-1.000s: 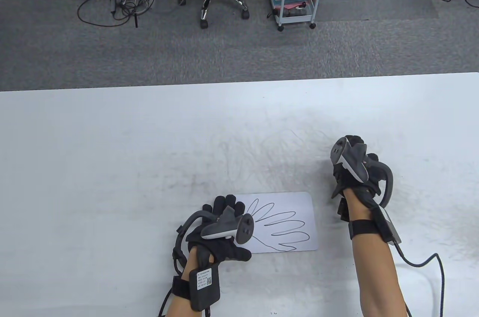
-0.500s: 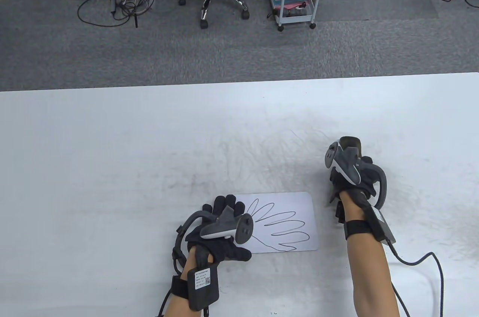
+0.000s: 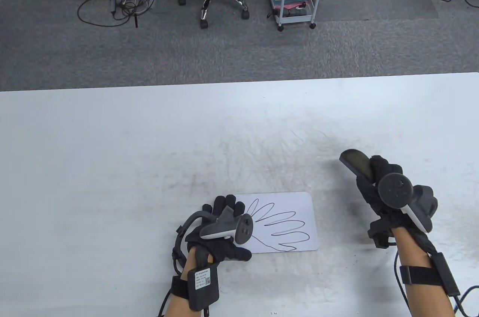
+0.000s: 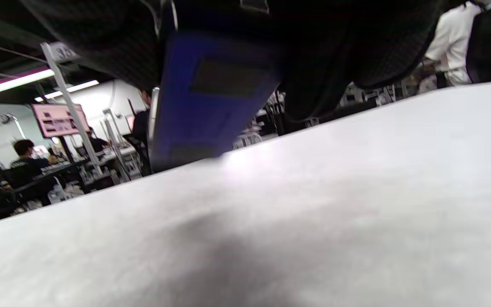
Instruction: Wipe the whiteboard with a whiteboard eraser
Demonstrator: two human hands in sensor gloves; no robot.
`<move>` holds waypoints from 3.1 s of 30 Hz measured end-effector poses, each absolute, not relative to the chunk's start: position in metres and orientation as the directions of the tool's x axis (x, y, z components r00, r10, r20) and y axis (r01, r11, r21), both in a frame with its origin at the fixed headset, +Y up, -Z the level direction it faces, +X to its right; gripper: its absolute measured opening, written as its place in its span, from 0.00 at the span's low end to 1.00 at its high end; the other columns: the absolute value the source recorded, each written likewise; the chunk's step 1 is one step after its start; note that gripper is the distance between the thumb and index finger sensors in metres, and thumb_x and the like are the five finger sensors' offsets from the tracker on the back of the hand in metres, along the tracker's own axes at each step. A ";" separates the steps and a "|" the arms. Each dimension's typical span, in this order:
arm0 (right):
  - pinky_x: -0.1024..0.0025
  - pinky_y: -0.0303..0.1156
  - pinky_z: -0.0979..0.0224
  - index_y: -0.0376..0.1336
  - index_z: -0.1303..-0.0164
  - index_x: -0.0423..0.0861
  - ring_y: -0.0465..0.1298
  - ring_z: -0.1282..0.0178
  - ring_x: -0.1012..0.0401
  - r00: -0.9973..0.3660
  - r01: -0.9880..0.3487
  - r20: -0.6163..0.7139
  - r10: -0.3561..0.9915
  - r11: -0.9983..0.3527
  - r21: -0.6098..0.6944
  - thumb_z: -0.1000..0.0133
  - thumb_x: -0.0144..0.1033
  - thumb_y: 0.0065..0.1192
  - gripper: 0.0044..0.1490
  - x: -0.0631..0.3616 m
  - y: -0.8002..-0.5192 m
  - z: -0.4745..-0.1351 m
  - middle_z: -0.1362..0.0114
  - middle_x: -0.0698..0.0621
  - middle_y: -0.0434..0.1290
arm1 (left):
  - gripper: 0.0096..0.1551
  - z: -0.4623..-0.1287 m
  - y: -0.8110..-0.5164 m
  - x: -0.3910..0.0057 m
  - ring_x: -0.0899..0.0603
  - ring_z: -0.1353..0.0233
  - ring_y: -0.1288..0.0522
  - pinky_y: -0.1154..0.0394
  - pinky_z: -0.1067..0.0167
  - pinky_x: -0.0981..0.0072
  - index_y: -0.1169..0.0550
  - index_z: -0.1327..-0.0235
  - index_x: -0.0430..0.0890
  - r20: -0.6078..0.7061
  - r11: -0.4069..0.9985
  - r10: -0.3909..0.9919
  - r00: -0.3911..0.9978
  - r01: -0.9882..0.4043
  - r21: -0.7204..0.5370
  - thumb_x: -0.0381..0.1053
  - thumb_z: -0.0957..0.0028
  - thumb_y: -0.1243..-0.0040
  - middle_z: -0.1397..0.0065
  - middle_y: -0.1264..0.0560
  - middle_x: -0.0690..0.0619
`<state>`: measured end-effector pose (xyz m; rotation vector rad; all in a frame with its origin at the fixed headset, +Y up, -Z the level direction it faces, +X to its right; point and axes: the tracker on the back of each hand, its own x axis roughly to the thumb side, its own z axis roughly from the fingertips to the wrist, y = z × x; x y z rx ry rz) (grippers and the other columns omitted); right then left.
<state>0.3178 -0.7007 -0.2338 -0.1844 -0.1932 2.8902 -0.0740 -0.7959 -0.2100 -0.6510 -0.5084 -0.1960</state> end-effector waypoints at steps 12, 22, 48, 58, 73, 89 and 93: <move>0.35 0.75 0.25 0.54 0.20 0.36 0.83 0.31 0.44 -0.933 -0.340 -0.022 0.359 -0.900 -0.273 0.43 0.62 0.74 0.57 0.324 -0.680 -0.209 0.24 0.33 0.72 | 0.76 -0.210 -0.796 -0.075 0.24 0.19 0.69 0.58 0.25 0.29 0.70 0.22 0.39 0.509 0.784 -0.015 0.861 0.326 -0.528 0.80 0.66 0.56 0.18 0.73 0.33; 0.33 0.74 0.26 0.41 0.08 0.39 0.76 0.28 0.38 -0.922 -0.384 0.096 0.375 -0.917 -0.106 0.28 0.50 0.45 0.44 0.309 -0.696 -0.216 0.15 0.24 0.57 | 0.76 -0.210 -0.796 -0.075 0.24 0.19 0.69 0.58 0.25 0.29 0.70 0.22 0.39 0.510 0.784 -0.014 0.860 0.326 -0.528 0.80 0.65 0.56 0.18 0.73 0.33; 0.36 0.63 0.15 0.56 0.21 0.49 0.73 0.16 0.47 -0.845 0.139 0.531 -0.055 -0.983 0.119 0.39 0.51 0.66 0.39 0.185 -0.751 -0.259 0.10 0.48 0.65 | 0.73 -0.210 -0.796 -0.076 0.25 0.19 0.69 0.59 0.25 0.29 0.70 0.22 0.40 0.507 0.784 0.003 0.862 0.313 -0.536 0.79 0.63 0.57 0.18 0.73 0.33; 0.36 0.71 0.21 0.48 0.15 0.63 0.74 0.21 0.44 -0.807 0.262 0.551 -0.212 -0.965 0.013 0.34 0.55 0.51 0.36 0.215 -0.762 -0.236 0.12 0.39 0.64 | 0.74 -0.210 -0.797 -0.076 0.25 0.19 0.69 0.59 0.25 0.29 0.70 0.22 0.40 0.507 0.784 -0.003 0.862 0.317 -0.534 0.79 0.64 0.57 0.18 0.73 0.34; 0.35 0.66 0.19 0.51 0.15 0.61 0.70 0.20 0.41 -0.623 0.348 0.737 -0.261 -0.937 -0.037 0.35 0.52 0.54 0.36 0.214 -0.749 -0.132 0.11 0.38 0.62 | 0.75 -0.210 -0.796 -0.075 0.24 0.19 0.69 0.59 0.25 0.28 0.70 0.22 0.40 0.503 0.784 -0.006 0.864 0.317 -0.534 0.79 0.65 0.56 0.18 0.73 0.33; 0.31 0.62 0.18 0.51 0.17 0.61 0.67 0.17 0.39 -0.797 0.293 0.560 -0.228 -0.956 0.029 0.35 0.47 0.56 0.35 0.196 -0.754 -0.223 0.10 0.38 0.60 | 0.75 -0.210 -0.796 -0.075 0.25 0.19 0.69 0.59 0.25 0.29 0.70 0.22 0.40 0.501 0.784 -0.010 0.865 0.318 -0.534 0.79 0.66 0.55 0.18 0.73 0.34; 0.32 0.62 0.18 0.51 0.16 0.60 0.67 0.18 0.38 -0.726 0.320 0.644 -0.242 -0.947 0.005 0.35 0.48 0.56 0.36 0.200 -0.751 -0.170 0.10 0.37 0.60 | 0.75 -0.210 -0.796 -0.074 0.25 0.19 0.69 0.59 0.25 0.28 0.70 0.22 0.40 0.500 0.781 -0.010 0.866 0.319 -0.536 0.79 0.66 0.55 0.18 0.73 0.34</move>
